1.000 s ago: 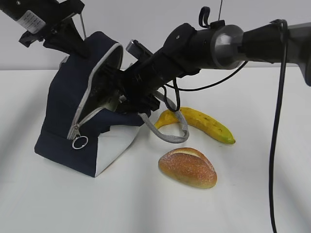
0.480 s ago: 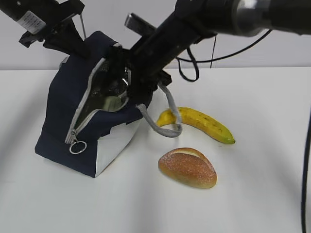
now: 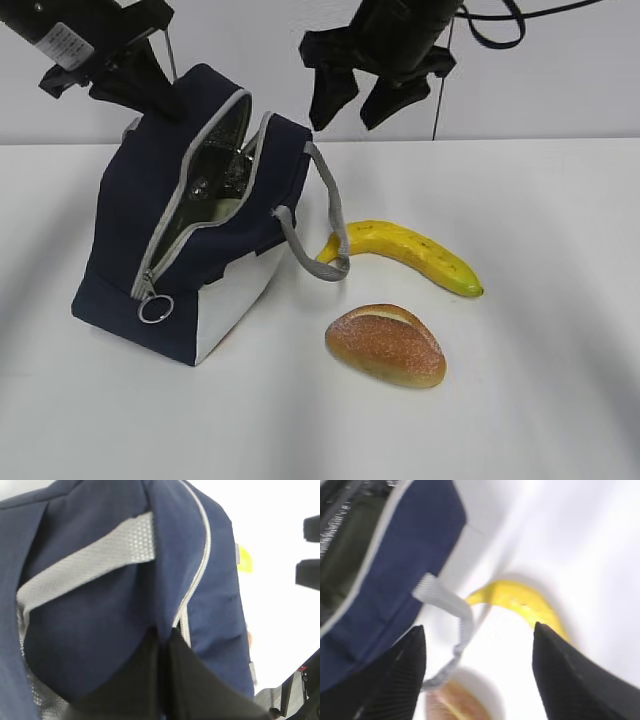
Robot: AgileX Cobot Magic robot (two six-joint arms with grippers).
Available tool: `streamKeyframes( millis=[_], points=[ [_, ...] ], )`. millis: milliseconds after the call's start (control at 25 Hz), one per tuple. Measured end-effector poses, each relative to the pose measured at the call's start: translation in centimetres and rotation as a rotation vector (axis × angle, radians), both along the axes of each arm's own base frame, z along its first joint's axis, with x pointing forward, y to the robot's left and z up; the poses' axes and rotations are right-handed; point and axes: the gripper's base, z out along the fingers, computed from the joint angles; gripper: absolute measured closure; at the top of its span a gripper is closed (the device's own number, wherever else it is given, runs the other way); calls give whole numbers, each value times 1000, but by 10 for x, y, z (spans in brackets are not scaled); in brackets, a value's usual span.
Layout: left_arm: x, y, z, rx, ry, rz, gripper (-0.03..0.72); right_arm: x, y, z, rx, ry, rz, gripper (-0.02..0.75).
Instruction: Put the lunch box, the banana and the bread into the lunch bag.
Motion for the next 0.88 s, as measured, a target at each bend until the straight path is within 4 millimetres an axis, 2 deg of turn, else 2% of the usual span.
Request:
streamKeyframes(
  millis=[280,360,600,880],
  points=[
    [0,0,0,0,0,0,690,-6,-22,19,-201,-111,-4,245],
    [0,0,0,0,0,0,690,-10,-27,15,-255,-110,30,245],
    [0,0,0,0,0,0,690,-16,-42,-25,-432,-27,161,244],
    [0,0,0,0,0,0,690,-5,-54,-59,-458,43,255,244]
  ],
)
